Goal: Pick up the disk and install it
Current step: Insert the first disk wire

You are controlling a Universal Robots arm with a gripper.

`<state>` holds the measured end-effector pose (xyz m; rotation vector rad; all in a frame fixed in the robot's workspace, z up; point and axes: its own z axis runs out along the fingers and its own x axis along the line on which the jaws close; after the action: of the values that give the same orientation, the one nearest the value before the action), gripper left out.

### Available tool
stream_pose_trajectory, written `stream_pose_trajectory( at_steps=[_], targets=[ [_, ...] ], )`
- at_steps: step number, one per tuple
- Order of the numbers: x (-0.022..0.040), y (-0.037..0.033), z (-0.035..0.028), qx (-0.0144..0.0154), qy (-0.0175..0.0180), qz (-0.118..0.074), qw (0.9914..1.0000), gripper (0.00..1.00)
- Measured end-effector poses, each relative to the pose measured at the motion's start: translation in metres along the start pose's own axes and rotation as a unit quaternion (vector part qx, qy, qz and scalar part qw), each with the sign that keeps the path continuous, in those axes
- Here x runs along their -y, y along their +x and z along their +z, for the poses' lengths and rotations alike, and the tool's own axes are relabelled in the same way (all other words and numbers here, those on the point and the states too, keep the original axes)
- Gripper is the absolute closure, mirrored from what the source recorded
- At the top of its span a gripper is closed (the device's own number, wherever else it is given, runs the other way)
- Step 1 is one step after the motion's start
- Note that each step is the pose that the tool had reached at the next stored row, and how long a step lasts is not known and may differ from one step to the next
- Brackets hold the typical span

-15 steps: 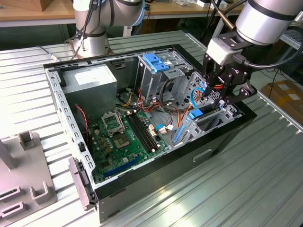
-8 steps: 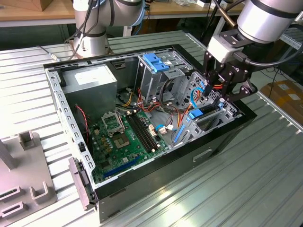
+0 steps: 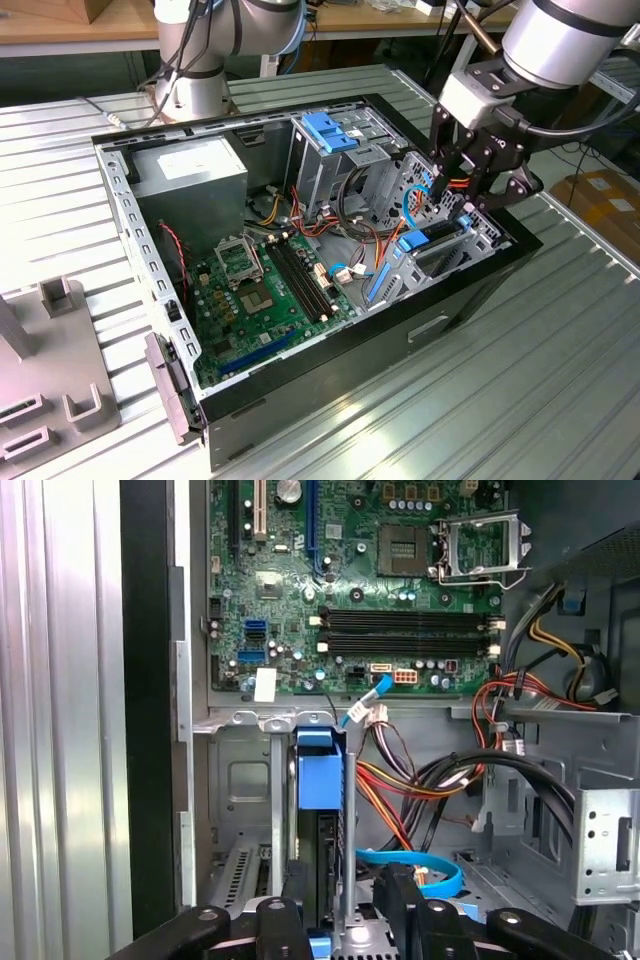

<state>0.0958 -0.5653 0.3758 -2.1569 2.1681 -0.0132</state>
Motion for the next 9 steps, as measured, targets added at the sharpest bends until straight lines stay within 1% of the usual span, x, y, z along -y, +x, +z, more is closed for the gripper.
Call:
stream_pose_trajectory(
  at_steps=[3, 6, 9],
  targets=[
    [0.0035, -0.0061, 0.0006, 0.0001, -0.0001, -0.002, 1.00000, 0.56],
    [0.0045, -0.0087, 0.0014, 0.0003, -0.0002, -0.005, 0.99999, 0.56],
    [0.0058, -0.0108, 0.0042, 0.0005, -0.0004, -0.007, 0.99997, 0.56]
  ],
)
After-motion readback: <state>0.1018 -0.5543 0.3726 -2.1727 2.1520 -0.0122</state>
